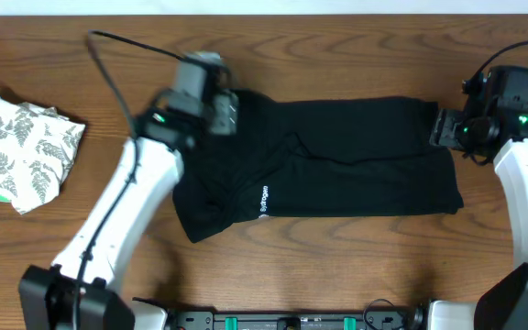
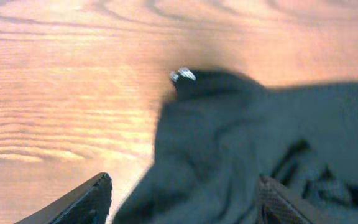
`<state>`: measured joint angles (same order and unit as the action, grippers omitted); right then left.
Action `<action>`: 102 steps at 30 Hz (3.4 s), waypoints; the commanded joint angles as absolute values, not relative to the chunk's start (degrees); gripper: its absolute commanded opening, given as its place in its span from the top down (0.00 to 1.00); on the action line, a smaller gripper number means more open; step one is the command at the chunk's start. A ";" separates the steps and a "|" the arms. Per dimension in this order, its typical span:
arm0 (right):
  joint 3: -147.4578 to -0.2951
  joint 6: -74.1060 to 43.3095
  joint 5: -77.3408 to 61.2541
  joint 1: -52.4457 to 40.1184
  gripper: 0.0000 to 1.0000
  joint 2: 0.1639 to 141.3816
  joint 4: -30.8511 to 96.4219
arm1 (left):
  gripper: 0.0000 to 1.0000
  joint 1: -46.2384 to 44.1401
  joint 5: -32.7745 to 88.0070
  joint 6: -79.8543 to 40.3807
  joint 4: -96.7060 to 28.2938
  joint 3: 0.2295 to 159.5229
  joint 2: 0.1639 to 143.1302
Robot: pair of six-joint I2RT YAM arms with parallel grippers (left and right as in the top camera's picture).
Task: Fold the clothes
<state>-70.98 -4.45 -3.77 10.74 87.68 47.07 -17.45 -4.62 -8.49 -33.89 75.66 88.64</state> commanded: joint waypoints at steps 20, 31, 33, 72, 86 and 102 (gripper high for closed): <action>-98.02 3.92 -12.25 11.20 0.01 107.74 68.42 | 0.26 -3.22 30.65 -6.63 -51.35 113.71 132.14; -98.02 3.92 -12.27 11.22 0.01 107.74 69.17 | 0.26 -3.33 30.41 -5.58 -48.21 113.69 135.72; -98.02 3.92 -12.27 11.22 0.01 107.74 69.49 | 0.26 -3.36 30.41 -5.58 -47.03 113.69 135.72; -97.69 3.95 -12.21 11.25 0.05 107.96 65.32 | 0.94 -5.50 30.44 -5.61 -45.28 113.60 135.57; -97.69 11.88 -18.90 11.84 0.06 121.69 47.77 | 0.94 -5.56 30.44 -5.63 -49.54 113.60 128.79; -97.69 11.18 -18.87 11.86 0.23 129.19 41.54 | 0.94 -5.61 30.44 -5.63 -50.15 113.58 128.79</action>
